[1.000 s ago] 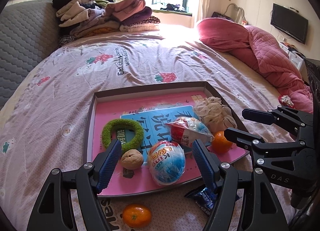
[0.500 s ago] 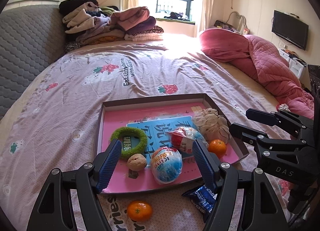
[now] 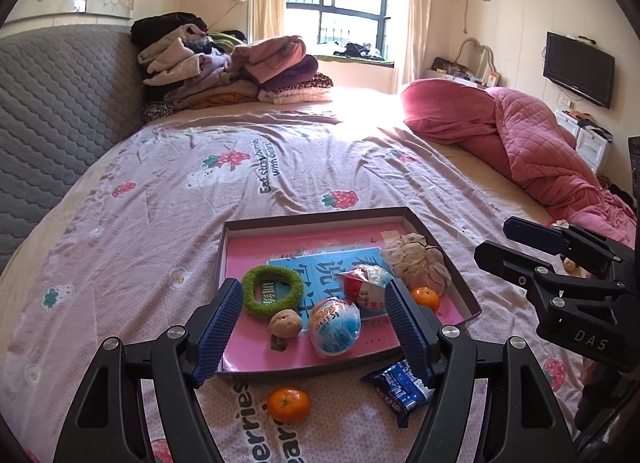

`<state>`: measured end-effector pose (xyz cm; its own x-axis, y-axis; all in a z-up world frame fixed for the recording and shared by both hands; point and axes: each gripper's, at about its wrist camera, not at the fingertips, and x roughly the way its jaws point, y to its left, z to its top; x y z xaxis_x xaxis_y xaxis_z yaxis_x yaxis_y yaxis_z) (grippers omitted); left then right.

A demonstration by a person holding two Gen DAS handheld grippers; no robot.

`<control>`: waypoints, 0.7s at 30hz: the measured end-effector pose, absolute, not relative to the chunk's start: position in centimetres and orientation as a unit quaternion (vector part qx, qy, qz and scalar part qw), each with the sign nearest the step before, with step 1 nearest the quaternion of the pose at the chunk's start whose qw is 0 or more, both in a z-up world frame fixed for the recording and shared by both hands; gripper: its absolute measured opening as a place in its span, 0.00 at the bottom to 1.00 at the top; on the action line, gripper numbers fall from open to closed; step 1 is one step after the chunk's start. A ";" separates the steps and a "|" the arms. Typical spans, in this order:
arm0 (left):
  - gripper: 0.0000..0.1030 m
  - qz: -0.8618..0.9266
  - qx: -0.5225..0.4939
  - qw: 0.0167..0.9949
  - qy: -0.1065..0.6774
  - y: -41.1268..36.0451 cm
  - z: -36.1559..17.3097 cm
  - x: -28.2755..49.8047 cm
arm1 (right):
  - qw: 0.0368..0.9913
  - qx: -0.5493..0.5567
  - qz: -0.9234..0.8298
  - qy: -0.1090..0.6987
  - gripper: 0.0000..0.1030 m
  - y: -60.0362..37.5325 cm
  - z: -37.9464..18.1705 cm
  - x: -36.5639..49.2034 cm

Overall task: Organize objects
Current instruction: 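Withdraw both open tools from the tray back over the bed sheet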

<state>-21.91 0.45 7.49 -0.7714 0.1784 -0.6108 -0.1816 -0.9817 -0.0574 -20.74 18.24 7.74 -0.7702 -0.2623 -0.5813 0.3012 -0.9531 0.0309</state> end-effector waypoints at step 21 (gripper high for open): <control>0.72 0.952 -0.300 0.066 -0.012 -3.5 9.3 -15.7 | 0.173 0.276 -0.945 0.027 0.51 17.5 8.6 -14.4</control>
<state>-15.66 -3.49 9.27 -0.8115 0.1326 -0.5691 -0.1180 -0.9910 -0.0627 -14.36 17.52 8.62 -0.7880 -0.3118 -0.5309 0.3418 -0.9387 0.0439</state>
